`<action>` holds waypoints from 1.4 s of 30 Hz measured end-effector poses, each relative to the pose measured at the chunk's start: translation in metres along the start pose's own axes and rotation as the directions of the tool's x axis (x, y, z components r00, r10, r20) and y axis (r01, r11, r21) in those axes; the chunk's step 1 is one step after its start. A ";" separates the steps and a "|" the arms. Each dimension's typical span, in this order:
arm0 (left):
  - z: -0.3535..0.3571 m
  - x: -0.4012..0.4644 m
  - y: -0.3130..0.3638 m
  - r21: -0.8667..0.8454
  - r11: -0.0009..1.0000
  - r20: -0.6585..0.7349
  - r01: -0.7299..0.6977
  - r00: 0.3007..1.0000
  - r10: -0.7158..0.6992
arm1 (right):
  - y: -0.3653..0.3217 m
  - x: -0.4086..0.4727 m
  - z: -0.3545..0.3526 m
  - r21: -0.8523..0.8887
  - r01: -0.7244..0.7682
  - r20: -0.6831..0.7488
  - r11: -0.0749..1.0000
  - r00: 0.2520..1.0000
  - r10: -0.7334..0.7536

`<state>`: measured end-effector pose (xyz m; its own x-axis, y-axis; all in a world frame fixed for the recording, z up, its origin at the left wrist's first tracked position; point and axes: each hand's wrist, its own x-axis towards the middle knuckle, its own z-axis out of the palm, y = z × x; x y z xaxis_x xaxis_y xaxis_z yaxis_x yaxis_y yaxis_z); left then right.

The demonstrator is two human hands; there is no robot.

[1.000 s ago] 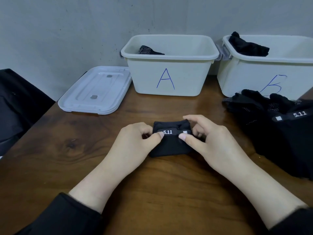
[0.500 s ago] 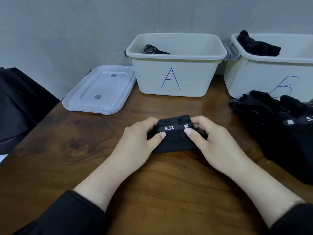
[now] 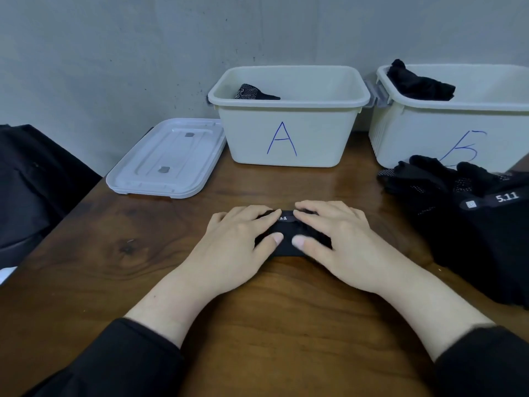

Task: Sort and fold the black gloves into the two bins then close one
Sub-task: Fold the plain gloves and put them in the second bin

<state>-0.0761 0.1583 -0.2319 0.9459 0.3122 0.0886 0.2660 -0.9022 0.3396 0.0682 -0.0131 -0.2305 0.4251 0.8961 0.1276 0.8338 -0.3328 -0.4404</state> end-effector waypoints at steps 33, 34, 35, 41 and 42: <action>-0.024 0.034 0.140 -0.994 0.008 0.104 0.108 0.979 -0.174 | -0.020 -0.063 -0.110 0.852 -0.177 -0.048 0.493 0.911 0.410; -0.024 0.037 0.144 -0.995 0.032 0.092 0.098 0.983 -0.156 | -0.015 -0.065 -0.116 0.865 -0.193 -0.014 0.463 0.913 0.407; -0.025 0.041 0.148 -0.995 0.055 0.075 0.083 0.986 -0.146 | -0.010 -0.066 -0.121 0.870 -0.212 0.011 0.445 0.911 0.413; -0.025 0.076 0.161 -0.981 0.182 -0.099 -0.070 0.982 -0.160 | 0.019 -0.069 -0.158 0.832 -0.235 -0.034 0.503 0.883 0.469; -0.023 0.084 0.160 -0.957 0.267 -0.164 -0.111 0.969 -0.184 | 0.025 -0.070 -0.169 0.818 -0.227 -0.070 0.529 0.873 0.483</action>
<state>0.0413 0.0470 -0.1481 0.8370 0.5178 0.1768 -0.2124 0.0098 0.9771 0.1189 -0.1338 -0.1000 0.7983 0.6010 -0.0389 0.0564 -0.1389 -0.9887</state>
